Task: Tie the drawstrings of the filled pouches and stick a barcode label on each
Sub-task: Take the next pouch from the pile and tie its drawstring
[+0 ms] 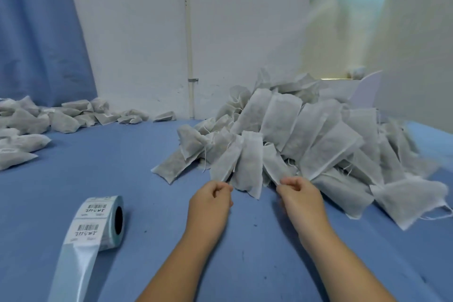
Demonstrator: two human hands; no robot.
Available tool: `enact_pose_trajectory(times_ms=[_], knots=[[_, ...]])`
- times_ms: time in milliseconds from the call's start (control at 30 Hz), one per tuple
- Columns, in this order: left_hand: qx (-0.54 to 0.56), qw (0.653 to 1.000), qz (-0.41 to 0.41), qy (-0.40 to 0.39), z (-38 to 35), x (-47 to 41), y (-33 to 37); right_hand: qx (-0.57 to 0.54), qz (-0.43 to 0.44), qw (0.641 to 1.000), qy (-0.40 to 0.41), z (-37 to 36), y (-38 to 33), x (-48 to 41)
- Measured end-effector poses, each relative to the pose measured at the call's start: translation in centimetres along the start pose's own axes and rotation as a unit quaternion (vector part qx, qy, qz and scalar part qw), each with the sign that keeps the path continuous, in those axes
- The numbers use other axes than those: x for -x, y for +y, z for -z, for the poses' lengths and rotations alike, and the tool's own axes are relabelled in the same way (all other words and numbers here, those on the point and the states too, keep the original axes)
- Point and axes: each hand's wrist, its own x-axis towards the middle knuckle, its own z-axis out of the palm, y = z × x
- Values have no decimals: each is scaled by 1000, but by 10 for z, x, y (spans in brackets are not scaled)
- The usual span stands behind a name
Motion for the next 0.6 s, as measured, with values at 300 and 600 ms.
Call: enact_pose_trajectory(times_ms=[300,600], knots=[[-48,998,-5,-48,-4,-3,-1,452,167,876,9,-11,-13,-37],[-43,997,-21,-58,-4,-4,-2,407,216,887,35,12,-18,-36]])
